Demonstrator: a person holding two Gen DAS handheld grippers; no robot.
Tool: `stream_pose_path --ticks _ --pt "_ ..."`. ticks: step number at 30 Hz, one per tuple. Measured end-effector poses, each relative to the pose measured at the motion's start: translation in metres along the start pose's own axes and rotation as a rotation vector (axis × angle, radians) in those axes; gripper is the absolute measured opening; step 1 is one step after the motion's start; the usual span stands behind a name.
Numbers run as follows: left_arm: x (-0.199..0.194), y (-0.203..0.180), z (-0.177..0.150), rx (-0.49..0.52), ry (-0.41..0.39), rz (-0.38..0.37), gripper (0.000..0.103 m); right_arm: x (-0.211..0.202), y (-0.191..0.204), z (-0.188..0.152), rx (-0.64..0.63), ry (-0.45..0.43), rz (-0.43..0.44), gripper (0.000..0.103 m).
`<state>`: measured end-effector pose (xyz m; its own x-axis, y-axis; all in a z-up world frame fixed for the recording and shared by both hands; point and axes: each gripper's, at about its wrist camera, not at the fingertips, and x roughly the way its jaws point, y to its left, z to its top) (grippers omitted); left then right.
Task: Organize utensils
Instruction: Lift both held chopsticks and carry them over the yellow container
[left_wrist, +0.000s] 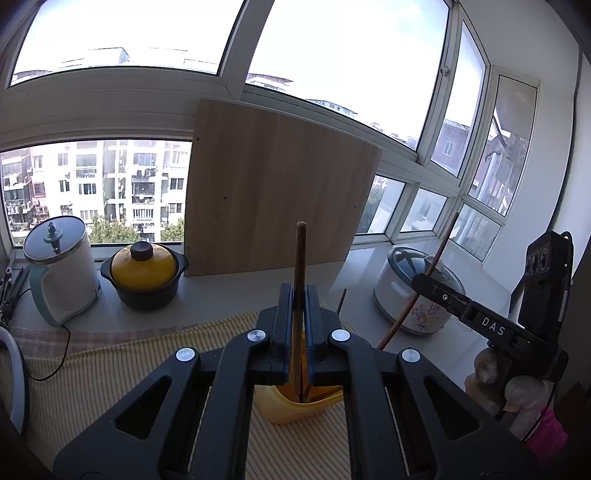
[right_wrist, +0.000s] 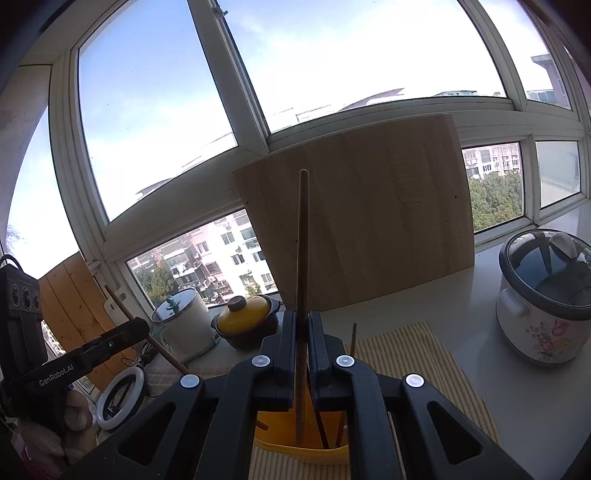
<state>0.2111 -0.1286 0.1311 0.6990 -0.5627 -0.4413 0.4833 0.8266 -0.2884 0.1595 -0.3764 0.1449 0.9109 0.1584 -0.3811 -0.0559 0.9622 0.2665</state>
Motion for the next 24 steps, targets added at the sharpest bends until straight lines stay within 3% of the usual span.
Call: stream_pose_path --ticks 24 --pt "0.027 -0.004 -0.039 0.0 0.117 -0.008 0.004 0.033 0.0 -0.036 -0.085 0.121 -0.032 0.004"
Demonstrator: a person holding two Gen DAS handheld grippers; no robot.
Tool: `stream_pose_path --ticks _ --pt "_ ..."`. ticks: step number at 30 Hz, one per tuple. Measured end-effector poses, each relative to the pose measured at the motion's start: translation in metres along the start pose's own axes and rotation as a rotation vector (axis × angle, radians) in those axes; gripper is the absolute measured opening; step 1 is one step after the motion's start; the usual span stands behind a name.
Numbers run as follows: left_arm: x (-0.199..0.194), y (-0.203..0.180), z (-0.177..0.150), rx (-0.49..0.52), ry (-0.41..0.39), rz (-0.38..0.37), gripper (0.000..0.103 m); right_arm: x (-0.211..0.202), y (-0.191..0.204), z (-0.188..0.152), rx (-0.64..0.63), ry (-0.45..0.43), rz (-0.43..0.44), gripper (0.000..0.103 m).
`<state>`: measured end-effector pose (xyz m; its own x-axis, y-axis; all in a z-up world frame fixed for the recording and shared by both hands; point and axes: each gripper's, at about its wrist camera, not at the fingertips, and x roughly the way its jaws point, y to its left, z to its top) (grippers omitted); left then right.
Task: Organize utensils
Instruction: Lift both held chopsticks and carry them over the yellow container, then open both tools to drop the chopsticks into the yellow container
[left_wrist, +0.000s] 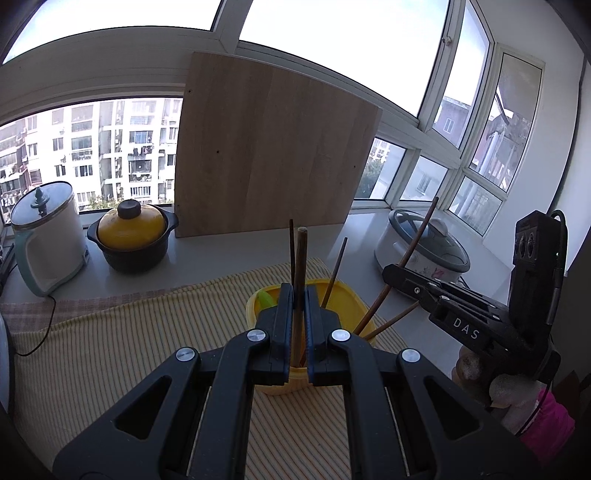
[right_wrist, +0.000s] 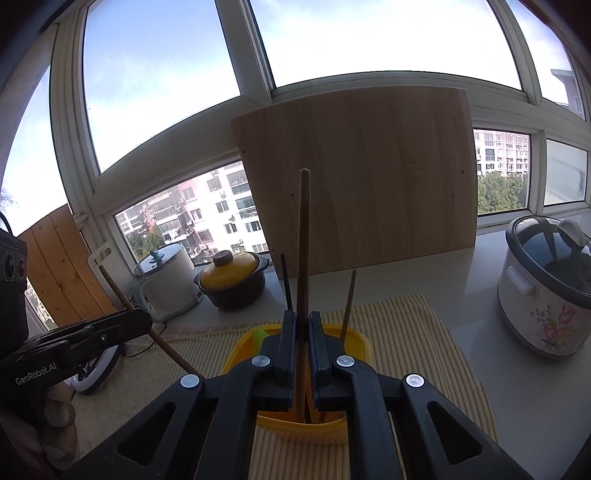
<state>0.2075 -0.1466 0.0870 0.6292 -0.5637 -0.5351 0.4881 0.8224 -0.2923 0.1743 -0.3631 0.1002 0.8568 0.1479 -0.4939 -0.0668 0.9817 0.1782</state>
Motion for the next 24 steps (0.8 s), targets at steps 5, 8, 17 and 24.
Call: stream_pose_path --ticks 5,8,17,24 --pt "0.0 0.001 -0.007 0.003 0.011 0.01 0.004 -0.001 0.003 -0.004 -0.002 0.016 0.017 0.009" --pt "-0.004 0.001 -0.01 0.007 0.016 0.015 0.008 -0.002 0.008 -0.006 -0.011 0.015 0.024 0.018" --pt "-0.025 0.009 -0.019 0.009 -0.003 0.028 0.019 -0.015 0.014 -0.008 -0.013 0.0 0.032 0.028" --pt "-0.041 0.022 -0.034 0.022 0.001 0.061 0.019 -0.027 0.022 -0.012 -0.016 -0.008 0.041 0.032"
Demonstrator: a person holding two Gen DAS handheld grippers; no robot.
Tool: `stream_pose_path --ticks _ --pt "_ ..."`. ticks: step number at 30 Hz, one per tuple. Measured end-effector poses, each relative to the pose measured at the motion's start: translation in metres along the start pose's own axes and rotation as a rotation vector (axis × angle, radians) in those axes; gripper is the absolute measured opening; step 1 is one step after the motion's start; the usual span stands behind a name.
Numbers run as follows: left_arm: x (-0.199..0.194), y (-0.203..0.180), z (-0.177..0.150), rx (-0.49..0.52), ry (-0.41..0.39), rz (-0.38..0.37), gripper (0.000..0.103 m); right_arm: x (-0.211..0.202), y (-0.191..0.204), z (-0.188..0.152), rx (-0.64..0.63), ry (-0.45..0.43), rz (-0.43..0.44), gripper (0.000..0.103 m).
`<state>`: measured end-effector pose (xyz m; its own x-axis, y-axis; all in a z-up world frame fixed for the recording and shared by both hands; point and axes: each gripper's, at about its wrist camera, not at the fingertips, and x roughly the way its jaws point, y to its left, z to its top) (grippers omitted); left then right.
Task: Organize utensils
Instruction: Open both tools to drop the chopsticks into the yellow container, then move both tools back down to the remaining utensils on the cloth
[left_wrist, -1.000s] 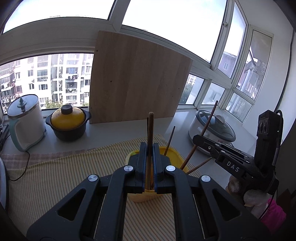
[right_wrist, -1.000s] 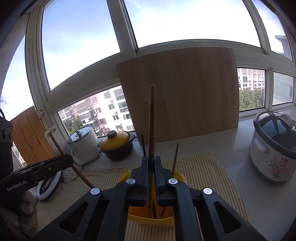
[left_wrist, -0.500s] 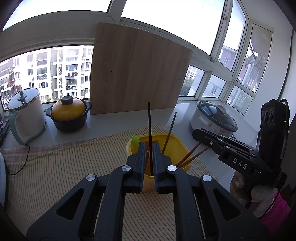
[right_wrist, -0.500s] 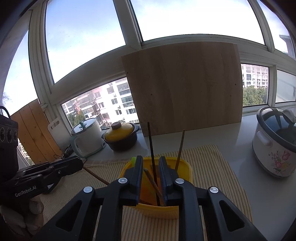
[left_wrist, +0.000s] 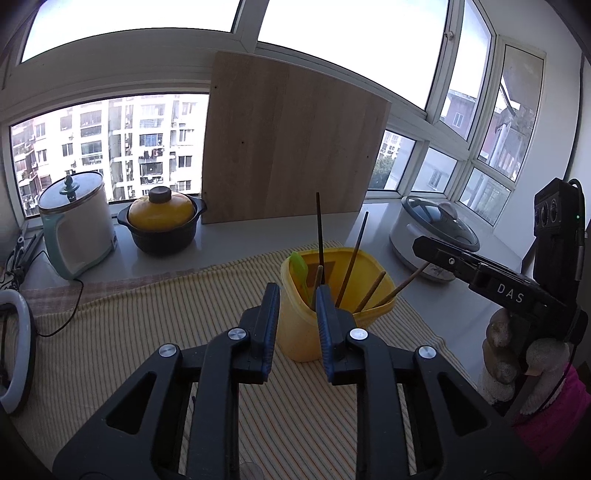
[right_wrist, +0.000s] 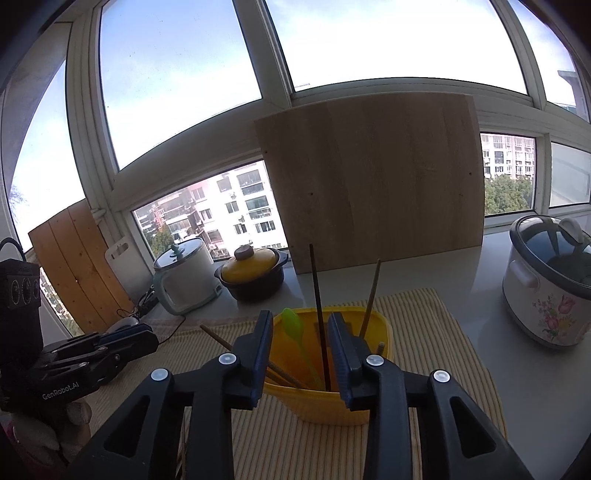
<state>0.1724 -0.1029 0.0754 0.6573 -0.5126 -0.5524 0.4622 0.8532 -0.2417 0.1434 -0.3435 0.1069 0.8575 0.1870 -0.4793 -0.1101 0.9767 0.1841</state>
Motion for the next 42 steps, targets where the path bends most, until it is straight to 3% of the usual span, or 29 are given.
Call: stream_pose_path --ticks 5,9,11,16,26,35,42 --pt "-0.014 0.024 -0.013 -0.023 0.004 0.046 0.019 -0.007 0.012 -0.005 -0.012 -0.003 0.022 0.049" --pt "-0.025 0.047 -0.028 -0.053 0.028 0.079 0.022 -0.011 0.022 -0.011 -0.021 0.013 0.056 0.05" --pt "-0.029 0.059 -0.037 -0.066 0.04 0.102 0.032 -0.011 0.028 -0.016 -0.027 0.029 0.073 0.05" --pt "-0.034 0.085 -0.065 -0.099 0.101 0.137 0.032 -0.002 0.041 -0.034 -0.041 0.096 0.122 0.051" --pt "-0.032 0.11 -0.119 -0.157 0.206 0.146 0.032 0.046 0.054 -0.087 -0.005 0.302 0.187 0.051" --pt "-0.036 0.115 -0.153 -0.186 0.262 0.132 0.032 0.091 0.087 -0.116 -0.052 0.484 0.276 0.051" --pt "-0.041 0.109 -0.178 -0.176 0.309 0.107 0.032 0.127 0.124 -0.142 -0.139 0.645 0.329 0.037"
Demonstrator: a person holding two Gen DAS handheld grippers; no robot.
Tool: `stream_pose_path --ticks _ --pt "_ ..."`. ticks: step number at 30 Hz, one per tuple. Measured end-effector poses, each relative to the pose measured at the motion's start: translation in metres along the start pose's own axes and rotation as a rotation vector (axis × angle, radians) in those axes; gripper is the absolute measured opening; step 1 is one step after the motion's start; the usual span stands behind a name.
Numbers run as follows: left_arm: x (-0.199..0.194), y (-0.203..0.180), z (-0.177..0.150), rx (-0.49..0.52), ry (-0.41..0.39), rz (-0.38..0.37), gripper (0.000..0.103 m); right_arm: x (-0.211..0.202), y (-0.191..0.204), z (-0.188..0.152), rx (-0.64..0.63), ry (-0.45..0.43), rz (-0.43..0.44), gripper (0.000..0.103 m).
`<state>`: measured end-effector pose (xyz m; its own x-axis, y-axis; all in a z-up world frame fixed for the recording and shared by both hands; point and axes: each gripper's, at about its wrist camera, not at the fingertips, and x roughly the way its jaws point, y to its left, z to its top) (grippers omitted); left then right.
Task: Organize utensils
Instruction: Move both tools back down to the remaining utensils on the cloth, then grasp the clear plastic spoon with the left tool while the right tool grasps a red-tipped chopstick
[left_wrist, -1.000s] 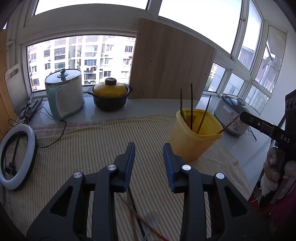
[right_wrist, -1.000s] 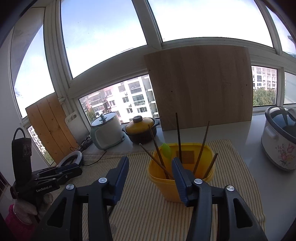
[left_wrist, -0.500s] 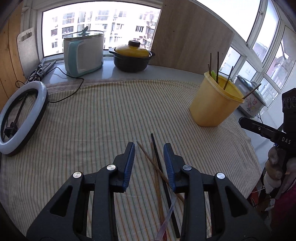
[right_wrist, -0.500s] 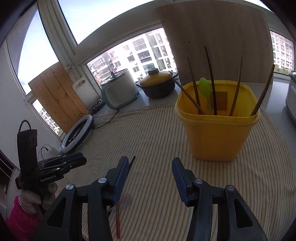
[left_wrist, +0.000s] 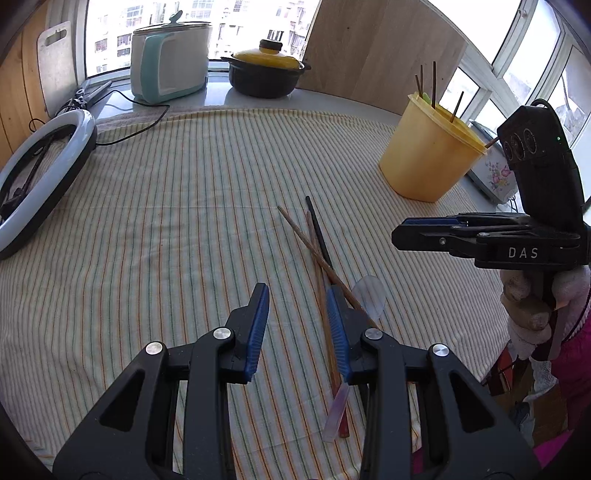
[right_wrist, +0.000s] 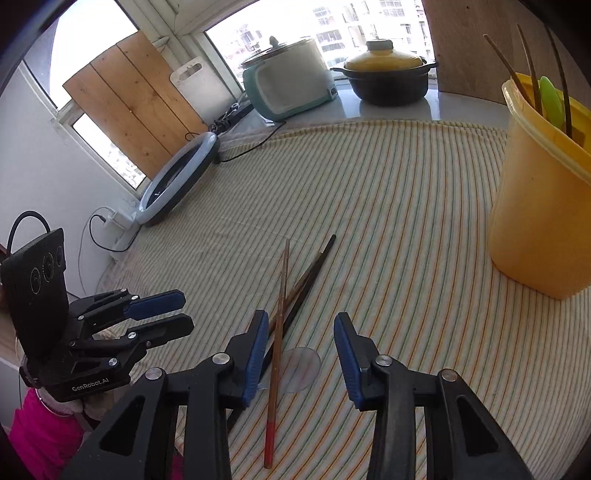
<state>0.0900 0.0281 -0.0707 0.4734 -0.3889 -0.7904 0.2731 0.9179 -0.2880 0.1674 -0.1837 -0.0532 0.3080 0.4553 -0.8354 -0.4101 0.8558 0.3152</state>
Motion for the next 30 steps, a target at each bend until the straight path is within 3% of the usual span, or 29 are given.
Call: stream_pose_path --ticks 7,14,23,30 --pt "0.007 -0.004 -0.021 0.01 0.043 -0.028 0.032 0.039 0.017 0.004 -0.042 0.121 -0.006 0.028" --pt "0.013 -0.013 -0.031 0.046 0.073 -0.046 0.032 0.064 0.023 0.006 -0.059 0.186 -0.056 0.021" --pt "0.019 -0.019 -0.037 0.059 0.098 -0.051 0.032 0.071 0.025 0.006 -0.053 0.194 -0.07 0.007" --pt "0.03 -0.047 -0.039 0.171 0.139 -0.032 0.032 0.062 0.017 0.003 -0.035 0.174 -0.064 0.006"
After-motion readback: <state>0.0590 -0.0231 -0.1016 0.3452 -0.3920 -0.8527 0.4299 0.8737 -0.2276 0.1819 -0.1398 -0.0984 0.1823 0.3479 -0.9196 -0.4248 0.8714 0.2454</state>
